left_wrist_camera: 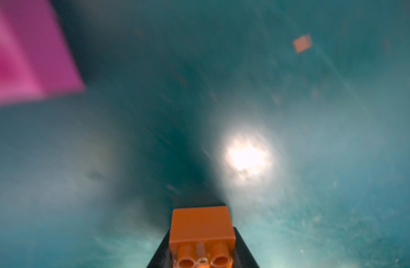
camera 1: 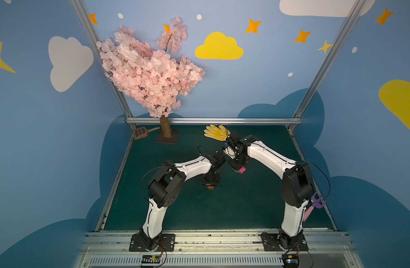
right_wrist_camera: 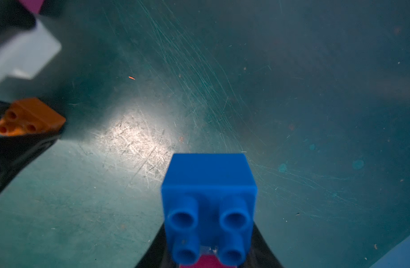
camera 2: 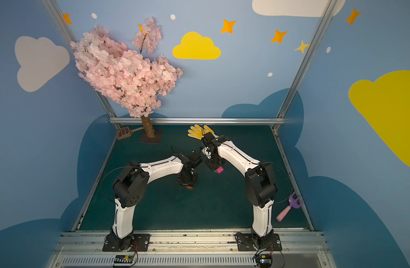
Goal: Assemble the letter y with lego
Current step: Move the lego brick at the center of the board.
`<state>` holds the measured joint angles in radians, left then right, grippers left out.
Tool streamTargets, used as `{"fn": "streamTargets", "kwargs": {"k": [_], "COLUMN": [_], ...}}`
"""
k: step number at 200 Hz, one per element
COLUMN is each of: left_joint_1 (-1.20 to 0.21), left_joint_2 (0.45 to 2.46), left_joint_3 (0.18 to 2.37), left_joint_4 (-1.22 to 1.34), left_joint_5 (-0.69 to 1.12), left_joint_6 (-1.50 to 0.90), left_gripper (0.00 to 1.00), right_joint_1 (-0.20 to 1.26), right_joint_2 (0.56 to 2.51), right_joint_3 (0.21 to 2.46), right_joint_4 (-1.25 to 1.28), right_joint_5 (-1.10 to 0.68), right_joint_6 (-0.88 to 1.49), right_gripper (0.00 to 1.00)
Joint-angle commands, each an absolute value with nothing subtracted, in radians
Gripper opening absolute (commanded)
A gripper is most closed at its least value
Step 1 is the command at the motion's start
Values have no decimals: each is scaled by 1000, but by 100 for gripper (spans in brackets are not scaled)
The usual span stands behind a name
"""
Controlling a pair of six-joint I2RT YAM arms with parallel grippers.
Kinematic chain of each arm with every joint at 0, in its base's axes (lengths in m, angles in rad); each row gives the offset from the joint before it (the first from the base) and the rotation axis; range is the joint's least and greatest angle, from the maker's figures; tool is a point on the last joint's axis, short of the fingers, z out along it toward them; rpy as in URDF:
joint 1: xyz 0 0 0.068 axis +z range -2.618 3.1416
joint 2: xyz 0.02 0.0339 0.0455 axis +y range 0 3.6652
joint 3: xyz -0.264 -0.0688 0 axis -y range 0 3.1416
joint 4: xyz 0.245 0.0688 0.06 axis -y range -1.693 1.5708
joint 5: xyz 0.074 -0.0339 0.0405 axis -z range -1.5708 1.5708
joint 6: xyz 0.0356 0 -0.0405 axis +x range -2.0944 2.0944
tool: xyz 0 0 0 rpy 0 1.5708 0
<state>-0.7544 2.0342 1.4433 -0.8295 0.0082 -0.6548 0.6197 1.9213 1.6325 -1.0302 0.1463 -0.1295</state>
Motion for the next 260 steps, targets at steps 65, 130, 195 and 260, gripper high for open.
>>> {"fn": "streamTargets", "kwargs": {"k": [65, 130, 195, 260], "left_joint_1": [-805, -805, -805, -752], "left_joint_2": [2027, 2030, 2009, 1872], "left_joint_3": [1392, 1373, 1393, 1440], "left_joint_4": [-824, -805, -842, -890], "left_joint_5": [20, 41, 9, -30], "left_joint_6": [-754, -780, -784, -775], "left_gripper": [37, 39, 69, 79], "right_joint_1": [618, 620, 621, 645], "right_joint_2": [1901, 1899, 1908, 1935], "right_joint_3": [1639, 1635, 1626, 1513], "right_joint_4": [-1062, -1063, -1053, -960], "right_joint_5": [146, 146, 113, 58], "right_joint_6": [-109, -109, -126, -206], "right_gripper": [0, 0, 0, 0]}}
